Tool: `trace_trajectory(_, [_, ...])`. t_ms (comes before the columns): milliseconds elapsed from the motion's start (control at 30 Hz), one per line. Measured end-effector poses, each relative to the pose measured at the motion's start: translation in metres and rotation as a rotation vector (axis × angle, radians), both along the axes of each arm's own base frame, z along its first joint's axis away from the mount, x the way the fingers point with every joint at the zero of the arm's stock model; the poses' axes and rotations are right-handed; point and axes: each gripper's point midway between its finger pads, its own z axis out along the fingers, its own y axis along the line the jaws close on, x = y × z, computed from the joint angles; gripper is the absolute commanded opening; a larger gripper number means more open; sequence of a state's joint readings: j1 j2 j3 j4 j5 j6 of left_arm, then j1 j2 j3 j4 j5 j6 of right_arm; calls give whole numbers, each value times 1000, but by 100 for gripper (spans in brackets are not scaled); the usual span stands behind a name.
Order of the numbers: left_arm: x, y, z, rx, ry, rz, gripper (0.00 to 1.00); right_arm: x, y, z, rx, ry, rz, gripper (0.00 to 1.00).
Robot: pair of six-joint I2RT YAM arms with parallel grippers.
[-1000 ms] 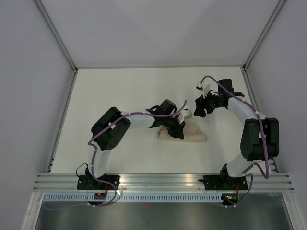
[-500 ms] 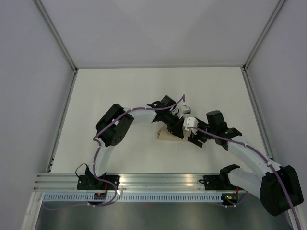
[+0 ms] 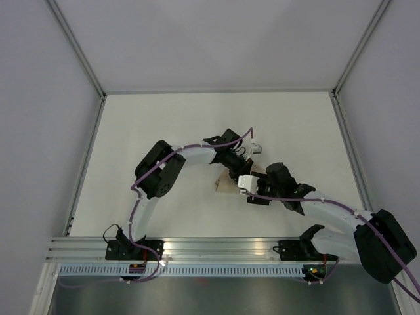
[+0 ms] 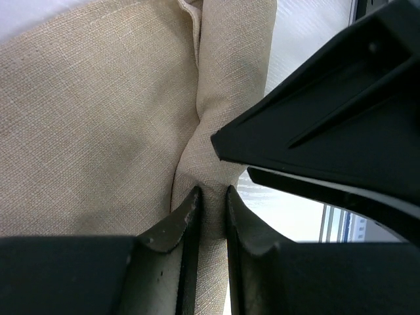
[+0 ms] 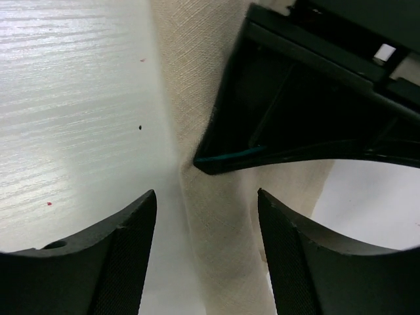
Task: Fold the napkin, place the utensils inside, and roll it up
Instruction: Roll the napkin with the utensil
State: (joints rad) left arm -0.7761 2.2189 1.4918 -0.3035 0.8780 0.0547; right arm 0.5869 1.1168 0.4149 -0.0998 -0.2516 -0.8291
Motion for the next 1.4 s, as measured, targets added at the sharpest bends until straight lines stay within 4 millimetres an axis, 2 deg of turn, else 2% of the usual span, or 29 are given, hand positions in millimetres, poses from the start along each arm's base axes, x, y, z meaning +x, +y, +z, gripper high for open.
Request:
trace_trajectory(100, [0,0,0,3,11,2,6,-2,0,-8,-26,1,9,61])
trace_trajectory(167, [0,0,0,2,14,2,8,-2,-2,-13,-41,2,8,51])
trace_trajectory(267, [0,1,0,3,20,2,20,2,-2,-14,-52,-16,2,40])
trace_trajectory(300, [0,1,0,3,22,2,29,4,-2,-14,-52,-20,0,36])
trace_trajectory(333, [0,1,0,2,23,2,33,5,-2,-14,-53,-24,-2,27])
trace_trajectory(433, [2,3,1,2,31,14,43,5,-2,-15,-57,-26,-2,18])
trace_trajectory(500, [2,7,4,0,34,32,48,5,-1,-15,-51,-23,-2,16])
trace_trajectory(667, [9,24,6,25,26,122,51,5,3,-15,-38,1,12,14])
trace_trajectory(700, [12,29,7,34,25,148,60,6,3,-15,-37,13,14,14])
trace_trajectory(833, [30,49,18,51,-10,277,59,11,3,-16,-28,85,17,14])
trace_trajectory(967, [57,65,44,15,-98,436,59,20,3,-16,-25,195,26,14])
trace_trajectory(1133, [84,104,96,-97,-271,729,57,36,4,-17,-15,369,62,14])
trace_trajectory(1267, [83,129,138,-230,-459,887,57,40,5,-19,-10,529,95,14])
trace_trajectory(1400, [66,138,157,-299,-631,952,60,42,5,-21,0,684,102,14])
